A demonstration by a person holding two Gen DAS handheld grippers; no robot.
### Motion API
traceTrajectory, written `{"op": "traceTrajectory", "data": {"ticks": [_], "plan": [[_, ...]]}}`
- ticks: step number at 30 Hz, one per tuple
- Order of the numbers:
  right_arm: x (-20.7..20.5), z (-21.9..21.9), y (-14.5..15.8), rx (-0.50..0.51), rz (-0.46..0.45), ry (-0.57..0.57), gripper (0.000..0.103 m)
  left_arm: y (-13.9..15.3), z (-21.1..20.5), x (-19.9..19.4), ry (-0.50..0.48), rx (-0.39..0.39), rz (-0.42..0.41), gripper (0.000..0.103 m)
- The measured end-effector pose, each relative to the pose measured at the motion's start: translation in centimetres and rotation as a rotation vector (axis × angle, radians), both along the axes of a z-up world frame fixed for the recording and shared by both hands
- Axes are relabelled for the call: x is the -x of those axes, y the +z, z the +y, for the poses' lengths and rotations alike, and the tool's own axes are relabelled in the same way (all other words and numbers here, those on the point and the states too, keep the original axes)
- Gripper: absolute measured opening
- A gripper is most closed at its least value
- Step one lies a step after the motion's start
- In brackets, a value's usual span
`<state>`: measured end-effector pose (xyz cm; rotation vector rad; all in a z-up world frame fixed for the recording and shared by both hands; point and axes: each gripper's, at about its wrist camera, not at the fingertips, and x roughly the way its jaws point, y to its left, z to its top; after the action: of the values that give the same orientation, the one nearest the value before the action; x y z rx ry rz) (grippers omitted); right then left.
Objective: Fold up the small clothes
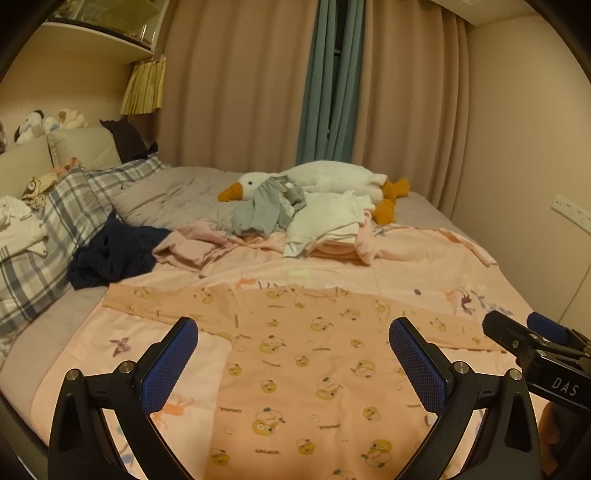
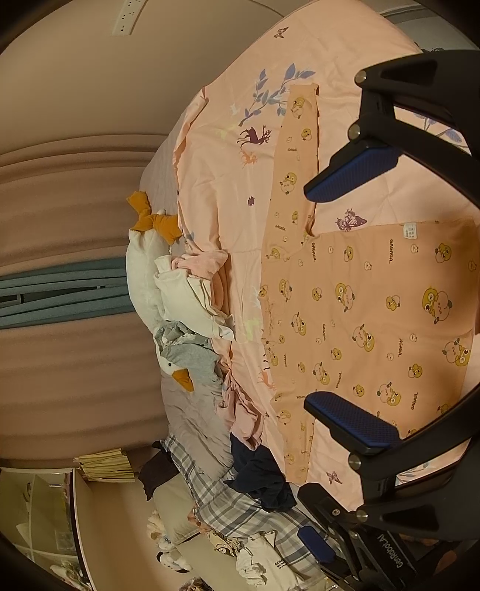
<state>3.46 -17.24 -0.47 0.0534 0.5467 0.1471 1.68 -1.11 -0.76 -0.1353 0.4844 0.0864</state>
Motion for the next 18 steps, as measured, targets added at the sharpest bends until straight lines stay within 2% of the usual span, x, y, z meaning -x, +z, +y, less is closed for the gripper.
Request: {"op": "traceTrajectory", "data": {"ticks": [7,18], "plan": [[-0.2,-0.1,-0.3,-0.049,0.010,-0.012,0.103,0.0,-0.1,0.0,0.005,-0.003,0.003,0.103],[-1.1,-1.0,-0.5,-0.031,-0.001,-0.013,0.103,-0.8,0.4,-1.1,0.000,0.014,0.030,0.103]]}}
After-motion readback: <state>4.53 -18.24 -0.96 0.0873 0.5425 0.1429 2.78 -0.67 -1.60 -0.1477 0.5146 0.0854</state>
